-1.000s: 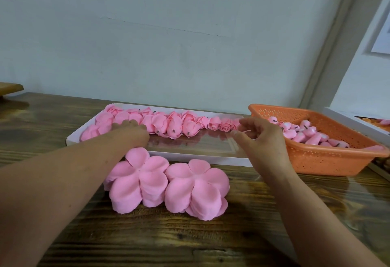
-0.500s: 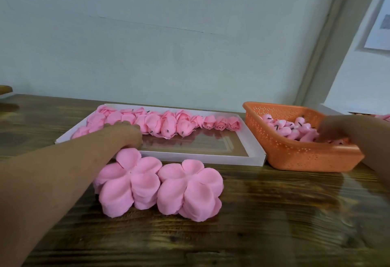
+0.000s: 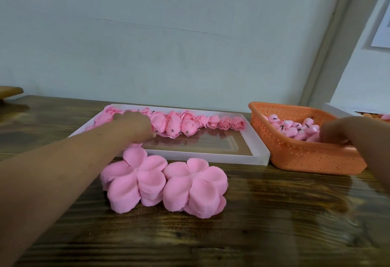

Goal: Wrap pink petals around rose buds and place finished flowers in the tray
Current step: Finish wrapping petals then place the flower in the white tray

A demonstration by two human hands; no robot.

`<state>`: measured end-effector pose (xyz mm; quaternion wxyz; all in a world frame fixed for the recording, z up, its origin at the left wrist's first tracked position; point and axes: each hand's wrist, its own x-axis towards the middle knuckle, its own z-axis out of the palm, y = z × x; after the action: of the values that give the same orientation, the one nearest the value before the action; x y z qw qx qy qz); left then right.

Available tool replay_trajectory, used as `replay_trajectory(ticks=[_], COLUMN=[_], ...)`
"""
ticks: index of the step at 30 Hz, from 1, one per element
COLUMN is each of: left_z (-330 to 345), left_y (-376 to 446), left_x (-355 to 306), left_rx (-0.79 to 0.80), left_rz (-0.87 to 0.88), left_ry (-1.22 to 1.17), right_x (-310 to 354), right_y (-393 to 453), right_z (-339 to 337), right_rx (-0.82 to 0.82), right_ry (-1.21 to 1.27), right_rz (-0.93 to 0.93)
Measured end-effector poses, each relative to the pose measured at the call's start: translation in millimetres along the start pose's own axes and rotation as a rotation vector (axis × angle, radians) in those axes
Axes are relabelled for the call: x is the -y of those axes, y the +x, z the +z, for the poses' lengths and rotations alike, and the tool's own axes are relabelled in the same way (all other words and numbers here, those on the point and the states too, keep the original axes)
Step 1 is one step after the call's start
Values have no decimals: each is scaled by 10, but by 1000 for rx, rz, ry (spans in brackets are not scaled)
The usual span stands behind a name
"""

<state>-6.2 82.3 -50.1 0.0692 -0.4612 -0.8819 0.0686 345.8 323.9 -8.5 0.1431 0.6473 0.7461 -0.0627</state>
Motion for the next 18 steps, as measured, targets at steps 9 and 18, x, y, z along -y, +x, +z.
replay_trajectory(ticks=[9, 18], left_z=[-325, -82], left_y=[-785, -772], left_x=[-369, -431], left_rx=[72, -86], left_rz=[705, 643], left_ry=[-413, -263], right_x=[59, 92], right_y=[-5, -152], right_z=[-45, -121], right_rx=[-156, -416], right_ry=[-104, -32], right_rz=[-64, 33])
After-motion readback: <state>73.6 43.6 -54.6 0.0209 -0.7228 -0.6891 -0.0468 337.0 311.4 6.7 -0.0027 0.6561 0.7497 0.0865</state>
